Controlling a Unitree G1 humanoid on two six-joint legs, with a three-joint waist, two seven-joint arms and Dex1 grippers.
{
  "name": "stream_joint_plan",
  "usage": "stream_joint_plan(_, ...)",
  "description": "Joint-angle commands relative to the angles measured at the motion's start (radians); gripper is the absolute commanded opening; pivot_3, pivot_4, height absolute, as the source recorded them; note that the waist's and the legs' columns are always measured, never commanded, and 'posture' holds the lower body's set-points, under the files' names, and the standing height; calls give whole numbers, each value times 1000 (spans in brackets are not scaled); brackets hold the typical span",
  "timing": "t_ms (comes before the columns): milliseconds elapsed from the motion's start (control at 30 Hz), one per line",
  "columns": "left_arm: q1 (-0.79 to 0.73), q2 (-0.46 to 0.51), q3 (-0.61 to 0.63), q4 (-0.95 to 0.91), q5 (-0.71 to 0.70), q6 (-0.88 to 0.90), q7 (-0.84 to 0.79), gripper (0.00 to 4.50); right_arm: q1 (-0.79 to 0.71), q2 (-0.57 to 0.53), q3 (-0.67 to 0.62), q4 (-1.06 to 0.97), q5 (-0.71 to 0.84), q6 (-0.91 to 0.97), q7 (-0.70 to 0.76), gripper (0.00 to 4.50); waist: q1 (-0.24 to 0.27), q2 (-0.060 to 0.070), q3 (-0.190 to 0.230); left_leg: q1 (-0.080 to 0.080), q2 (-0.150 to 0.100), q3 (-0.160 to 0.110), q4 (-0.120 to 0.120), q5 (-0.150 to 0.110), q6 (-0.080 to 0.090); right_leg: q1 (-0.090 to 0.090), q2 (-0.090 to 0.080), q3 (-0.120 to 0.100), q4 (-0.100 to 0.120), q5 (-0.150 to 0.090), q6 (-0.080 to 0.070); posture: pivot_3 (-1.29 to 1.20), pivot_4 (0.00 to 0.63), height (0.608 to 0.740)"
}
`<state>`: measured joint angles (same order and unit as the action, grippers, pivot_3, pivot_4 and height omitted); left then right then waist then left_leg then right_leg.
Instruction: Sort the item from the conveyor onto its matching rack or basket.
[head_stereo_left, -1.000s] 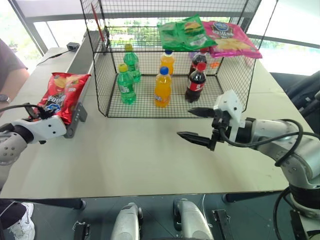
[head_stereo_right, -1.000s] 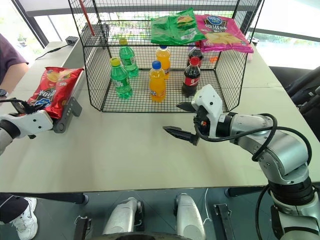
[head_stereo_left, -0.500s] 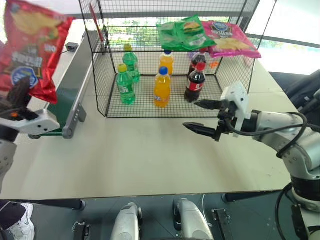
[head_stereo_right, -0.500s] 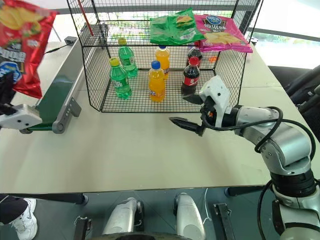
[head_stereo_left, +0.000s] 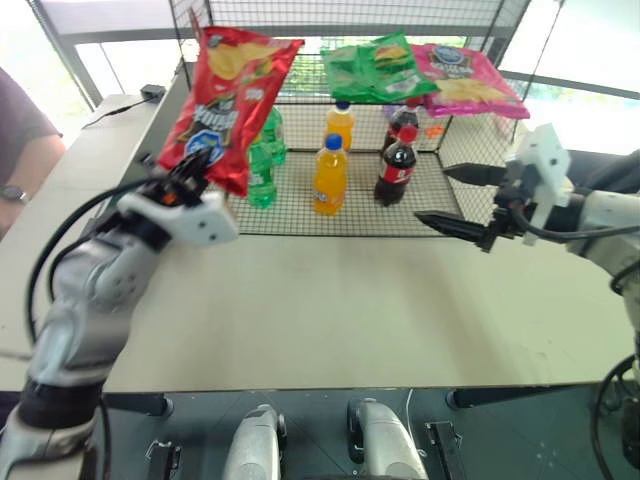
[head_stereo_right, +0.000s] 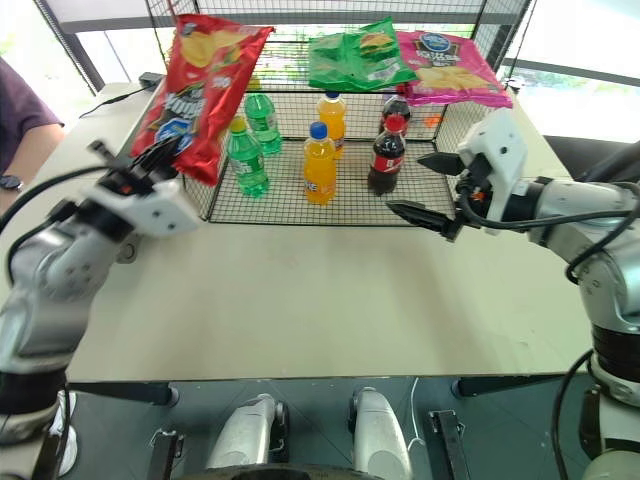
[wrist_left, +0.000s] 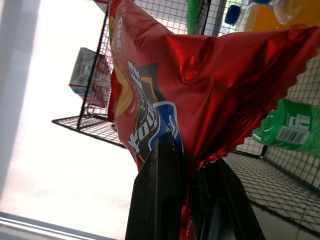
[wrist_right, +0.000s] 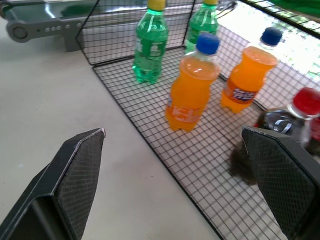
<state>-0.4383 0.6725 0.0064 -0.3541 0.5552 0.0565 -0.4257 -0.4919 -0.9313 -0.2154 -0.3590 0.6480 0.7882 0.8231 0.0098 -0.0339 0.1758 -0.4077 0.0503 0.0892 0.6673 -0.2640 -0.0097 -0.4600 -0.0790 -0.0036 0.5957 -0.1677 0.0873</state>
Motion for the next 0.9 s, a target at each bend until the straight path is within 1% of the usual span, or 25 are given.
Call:
stream_joint_plan(33, -197, -53, -84, 97, 27, 54, -23, 12, 15, -16, -68, -69, 26, 14, -24, 4500, 2, 0, 0, 0, 0, -1, 1, 0, 0, 0, 0, 0, 0, 0, 0, 0, 150, 740)
stream_joint_plan(100, -290, -80, -114, 157, 43, 71, -19, 12, 31, -13, -78, -87, 28, 22, -38, 4500, 3, 0, 0, 0, -1, -1, 1, 0, 0, 2, 0, 0, -1, 0, 1, 0, 150, 740)
stream_joint_plan(167, -367, -94, -150, 221, 47, 95, -55, 12, 43, -11, -90, -99, 35, 29, -49, 4500, -2, 0, 0, 0, -1, -1, 1, 0, 0, 2, 0, 0, -1, 0, 1, 0, 150, 740)
stream_joint_plan(267, -520, -115, -212, 371, 49, 122, -112, 12, 54, -1, -93, -110, 41, 33, -67, 4500, -1, 0, 0, 0, -1, -2, 1, 0, 0, 1, 0, 0, -1, 0, 2, 0, 150, 740)
stream_joint_plan(333, -593, -116, -245, 452, 58, 142, -151, 12, 57, 6, -91, -114, 42, 33, -74, 4500, 0, 0, 0, 0, -1, -3, 1, 0, 0, 1, 1, 0, 0, 0, 2, 0, 150, 740)
stream_joint_plan(433, -698, -118, -293, 570, 94, 153, -159, 12, 64, 9, -95, -116, 46, 30, -82, 4500, -3, 0, 0, 0, -1, -3, 1, 0, 0, 1, 1, 0, 0, 0, 1, 0, 150, 740)
stream_joint_plan(533, -799, -138, -324, 704, 126, 176, -116, 12, 72, 3, -116, -110, 42, 20, -86, 4500, 1, -1, 0, -1, -1, -4, 1, 0, 0, 1, 1, 0, 0, -1, 2, 0, 150, 740)
stream_joint_plan(600, -838, -149, -337, 782, 136, 180, -84, 12, 79, -5, -134, -105, 33, 6, -88, 4500, 2, -1, 0, -2, -1, -4, 1, 0, 0, 1, 1, 0, 0, -1, 2, 0, 150, 740)
stream_joint_plan(700, -857, -160, -360, 868, 136, 166, -60, 12, 79, -2, -171, -90, 17, -24, -107, 4500, 2, -1, 0, -2, -1, -4, 1, 0, 0, 1, 1, 0, -1, -1, 3, 0, 150, 740)
stream_joint_plan(800, -862, -166, -378, 917, 128, 149, -51, 12, 70, 1, -199, -89, 32, -20, -122, 4500, 1, -1, 0, -2, -1, -4, 1, 0, 0, 1, 1, 0, 0, -1, 3, 0, 150, 740)
stream_joint_plan(900, -872, -172, -391, 950, 127, 139, -33, 12, 63, -1, -199, -102, 42, -6, -136, 4500, 0, -1, 0, -2, -1, -4, 1, 0, 0, 0, 1, 0, 0, -1, 3, 0, 150, 740)
